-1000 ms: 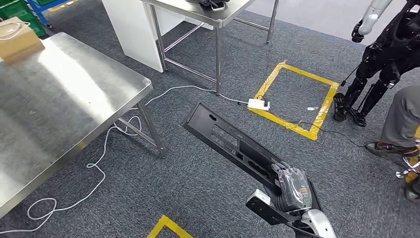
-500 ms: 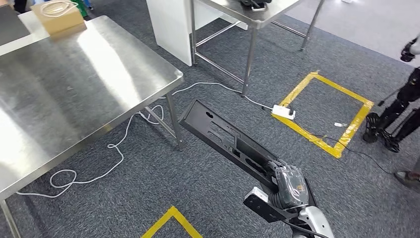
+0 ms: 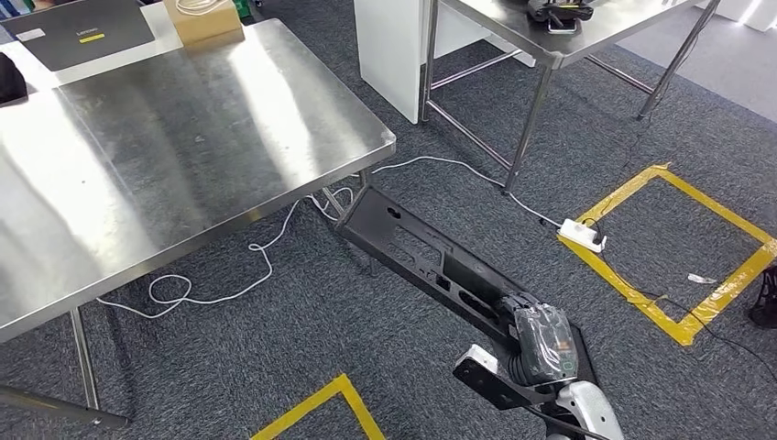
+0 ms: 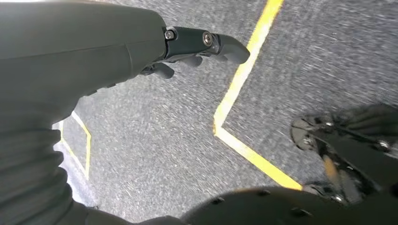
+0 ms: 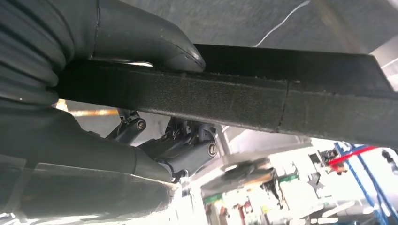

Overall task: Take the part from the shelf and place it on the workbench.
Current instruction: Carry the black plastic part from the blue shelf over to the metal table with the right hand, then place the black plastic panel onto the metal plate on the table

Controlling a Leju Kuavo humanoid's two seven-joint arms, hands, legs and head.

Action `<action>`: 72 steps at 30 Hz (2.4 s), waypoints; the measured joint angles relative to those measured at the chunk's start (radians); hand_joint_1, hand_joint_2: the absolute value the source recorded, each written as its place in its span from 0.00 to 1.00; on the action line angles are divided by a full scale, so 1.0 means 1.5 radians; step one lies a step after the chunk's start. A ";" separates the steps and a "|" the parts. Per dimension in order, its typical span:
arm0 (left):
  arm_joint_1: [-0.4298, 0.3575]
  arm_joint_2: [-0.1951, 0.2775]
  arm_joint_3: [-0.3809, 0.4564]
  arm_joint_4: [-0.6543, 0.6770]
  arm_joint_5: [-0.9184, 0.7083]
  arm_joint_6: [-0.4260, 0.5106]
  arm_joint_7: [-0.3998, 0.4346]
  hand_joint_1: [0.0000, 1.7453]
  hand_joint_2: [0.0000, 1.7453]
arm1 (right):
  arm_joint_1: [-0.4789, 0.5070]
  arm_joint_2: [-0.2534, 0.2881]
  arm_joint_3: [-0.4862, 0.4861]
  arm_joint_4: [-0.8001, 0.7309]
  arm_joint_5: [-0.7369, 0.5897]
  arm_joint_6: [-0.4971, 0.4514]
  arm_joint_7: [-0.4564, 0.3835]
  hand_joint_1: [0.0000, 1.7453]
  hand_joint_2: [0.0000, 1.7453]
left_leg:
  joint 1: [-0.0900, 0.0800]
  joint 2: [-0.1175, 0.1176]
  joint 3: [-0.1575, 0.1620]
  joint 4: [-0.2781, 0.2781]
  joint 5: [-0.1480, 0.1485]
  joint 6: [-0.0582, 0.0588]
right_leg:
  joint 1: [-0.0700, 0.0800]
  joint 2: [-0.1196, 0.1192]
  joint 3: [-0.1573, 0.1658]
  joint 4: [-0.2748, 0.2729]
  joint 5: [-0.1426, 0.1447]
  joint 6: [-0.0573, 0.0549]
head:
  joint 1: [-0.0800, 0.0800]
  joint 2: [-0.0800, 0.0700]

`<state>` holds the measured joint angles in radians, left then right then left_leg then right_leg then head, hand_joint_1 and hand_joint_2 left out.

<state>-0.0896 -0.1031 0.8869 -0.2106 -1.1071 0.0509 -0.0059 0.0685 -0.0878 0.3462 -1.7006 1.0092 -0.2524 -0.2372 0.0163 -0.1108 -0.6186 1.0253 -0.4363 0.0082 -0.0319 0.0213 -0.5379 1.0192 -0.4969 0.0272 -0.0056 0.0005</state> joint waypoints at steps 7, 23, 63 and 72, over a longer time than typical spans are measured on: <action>-0.005 0.000 0.000 0.000 -0.007 0.000 0.002 0.00 1.00 | -0.059 -0.002 -0.028 0.022 0.084 -0.032 0.056 1.00 1.00 | -0.002 0.073 -0.083 0.172 -0.067 -0.001 | 0.011 -0.053 0.000 -0.001 -0.001 -0.017 | -0.005 0.000; -0.011 -0.005 0.000 0.000 -0.013 0.002 0.006 0.00 1.00 | -0.245 -0.056 -0.077 0.159 0.051 -0.018 0.057 1.00 1.00 | -0.007 0.024 0.006 -0.010 0.010 0.035 | 0.005 -0.014 -0.073 0.137 -0.046 0.015 | -0.002 0.000; -0.018 -0.018 0.005 0.000 -0.001 0.018 -0.025 0.00 1.00 | -0.497 -0.059 0.056 0.479 -0.021 -0.022 0.019 1.00 1.00 | -0.014 0.036 -0.050 0.052 -0.008 0.011 | 0.003 -0.012 -0.030 0.004 0.023 -0.011 | -0.007 0.000; -0.020 -0.014 0.011 -0.001 -0.001 0.024 -0.024 0.00 1.00 | -0.502 -0.066 0.062 0.492 0.004 -0.031 0.029 1.00 1.00 | -0.021 0.117 -0.026 0.011 0.017 0.025 | 0.017 -0.069 -0.019 0.003 0.010 -0.019 | -0.010 0.000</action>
<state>-0.1193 -0.1247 0.9030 -0.2115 -1.1090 0.0870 -0.0416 -0.6852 -0.1863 0.4396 -0.9633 1.0159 -0.2987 -0.1932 -0.0158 0.0641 -0.6583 1.0425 -0.4107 0.0457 -0.0063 -0.0817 -0.5664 1.0238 -0.4818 -0.0012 -0.0201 0.0007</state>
